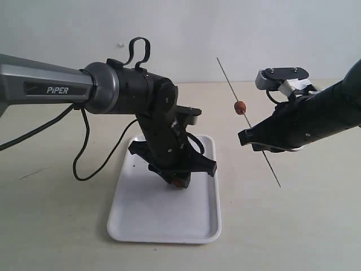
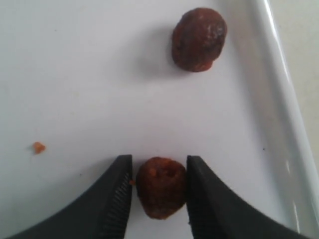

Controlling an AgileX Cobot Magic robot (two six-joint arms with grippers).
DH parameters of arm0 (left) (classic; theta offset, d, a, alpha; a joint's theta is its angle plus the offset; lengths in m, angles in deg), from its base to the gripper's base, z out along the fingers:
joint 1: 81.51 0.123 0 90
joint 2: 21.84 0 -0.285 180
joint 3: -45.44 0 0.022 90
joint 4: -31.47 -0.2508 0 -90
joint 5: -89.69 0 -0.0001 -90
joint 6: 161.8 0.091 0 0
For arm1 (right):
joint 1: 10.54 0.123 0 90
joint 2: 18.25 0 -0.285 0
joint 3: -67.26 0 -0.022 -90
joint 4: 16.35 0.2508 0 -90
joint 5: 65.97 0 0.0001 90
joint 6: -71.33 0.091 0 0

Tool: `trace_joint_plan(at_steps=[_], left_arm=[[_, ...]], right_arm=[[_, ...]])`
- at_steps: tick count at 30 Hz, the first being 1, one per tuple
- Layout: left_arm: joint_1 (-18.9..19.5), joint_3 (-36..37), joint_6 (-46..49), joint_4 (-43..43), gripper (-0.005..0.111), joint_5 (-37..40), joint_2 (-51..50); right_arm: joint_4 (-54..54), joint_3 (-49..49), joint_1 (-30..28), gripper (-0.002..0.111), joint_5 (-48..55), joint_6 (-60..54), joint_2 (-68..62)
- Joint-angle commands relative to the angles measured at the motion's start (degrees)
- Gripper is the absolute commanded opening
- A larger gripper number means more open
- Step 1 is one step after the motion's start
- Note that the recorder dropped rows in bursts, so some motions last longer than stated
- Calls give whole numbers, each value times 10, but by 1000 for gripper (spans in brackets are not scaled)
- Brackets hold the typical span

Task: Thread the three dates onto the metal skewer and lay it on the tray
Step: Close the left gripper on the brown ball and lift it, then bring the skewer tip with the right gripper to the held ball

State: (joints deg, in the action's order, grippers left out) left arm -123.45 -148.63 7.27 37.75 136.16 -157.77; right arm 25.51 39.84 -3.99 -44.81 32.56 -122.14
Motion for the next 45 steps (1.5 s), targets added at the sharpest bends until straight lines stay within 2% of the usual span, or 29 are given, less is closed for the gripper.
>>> trace_joint_plan(at_steps=[1, 9, 11, 14, 20, 24, 26, 27, 33, 39, 45], left_arm=[[-3, 1, 6, 2, 36, 12, -4], [-3, 1, 15, 2, 36, 16, -4], [-3, 1, 16, 2, 31, 16, -4], [-3, 1, 28, 2, 16, 16, -4], [-3, 1, 39, 1, 19, 13, 2], [15, 0, 82, 9, 19, 9, 36], [36, 0, 116, 47, 19, 2, 60], [57, 0, 157, 102, 19, 1, 74], [132, 0, 293, 273, 19, 2, 97], [212, 1, 441, 461, 19, 58, 96], [266, 26, 570, 645, 19, 105, 95]], right_arm=[[-3, -2, -3, 0, -3, -2, 4], [-3, -2, -3, 0, -3, -4, 4], [-4, -2, -3, 0, -1, -5, 4], [-4, -2, -3, 0, 0, -7, 4], [-4, -2, -3, 0, 1, -7, 4], [-4, -2, -3, 0, 2, -7, 4], [-4, -2, -3, 0, 13, -7, 4], [-4, -2, -3, 0, 24, -7, 4], [-3, -3, -2, 0, 49, -7, 4], [14, -26, -2, 0, 37, -14, 4], [160, -63, 1, 0, 74, -170, 4]])
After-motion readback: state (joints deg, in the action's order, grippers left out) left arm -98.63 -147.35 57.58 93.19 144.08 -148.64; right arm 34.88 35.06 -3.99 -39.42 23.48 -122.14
